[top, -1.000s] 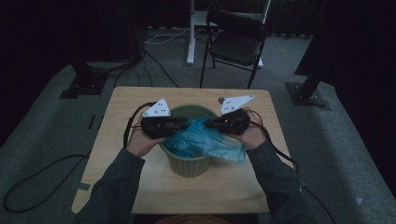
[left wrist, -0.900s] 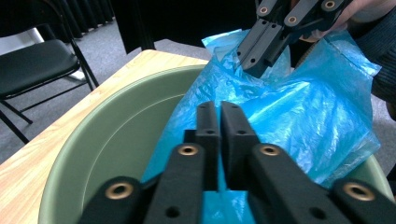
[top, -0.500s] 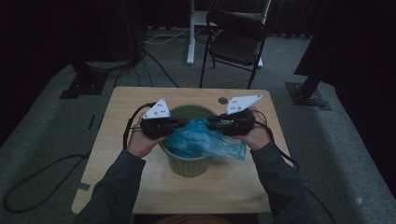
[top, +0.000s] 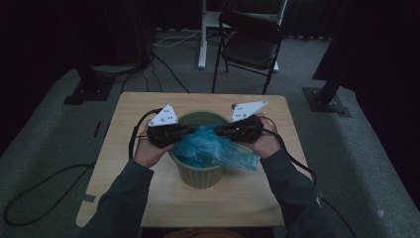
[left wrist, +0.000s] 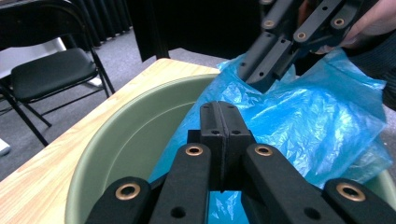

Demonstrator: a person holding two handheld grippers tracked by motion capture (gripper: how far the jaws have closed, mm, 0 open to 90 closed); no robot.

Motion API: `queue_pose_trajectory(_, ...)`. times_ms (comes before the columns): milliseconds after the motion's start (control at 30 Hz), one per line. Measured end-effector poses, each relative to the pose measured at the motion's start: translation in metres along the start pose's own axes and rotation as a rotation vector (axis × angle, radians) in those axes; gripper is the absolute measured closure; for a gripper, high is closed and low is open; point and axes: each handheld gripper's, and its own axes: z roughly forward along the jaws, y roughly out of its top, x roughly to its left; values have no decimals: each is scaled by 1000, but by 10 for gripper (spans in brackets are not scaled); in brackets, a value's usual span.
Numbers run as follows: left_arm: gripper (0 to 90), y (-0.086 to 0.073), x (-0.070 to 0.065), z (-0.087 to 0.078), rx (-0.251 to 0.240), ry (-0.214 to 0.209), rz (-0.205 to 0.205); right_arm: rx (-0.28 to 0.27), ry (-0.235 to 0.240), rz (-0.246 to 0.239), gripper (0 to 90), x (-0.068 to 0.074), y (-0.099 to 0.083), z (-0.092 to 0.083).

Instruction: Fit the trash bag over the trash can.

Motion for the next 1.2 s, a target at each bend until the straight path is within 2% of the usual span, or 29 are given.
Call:
queue_pose_trajectory(333,900,-12,8,-13,-10,49,-34,49,2,-26,900,7,-4,-6)
queue_pose_trajectory(667,900,-26,17,-28,-16,98,-71,62,-10,-1,900,5,-15,-17)
queue_pose_trajectory(800,900,-36,21,-35,-27,116,-103,74,-20,-2,900,6,-18,-23)
queue_pose_trajectory(967,900,-42,24,-38,-35,117,-123,78,-30,7,900,5,-23,-33)
queue_pose_trajectory(1200,900,-43,22,-37,-46,113,-129,86,-34,3,900,6,-23,-35)
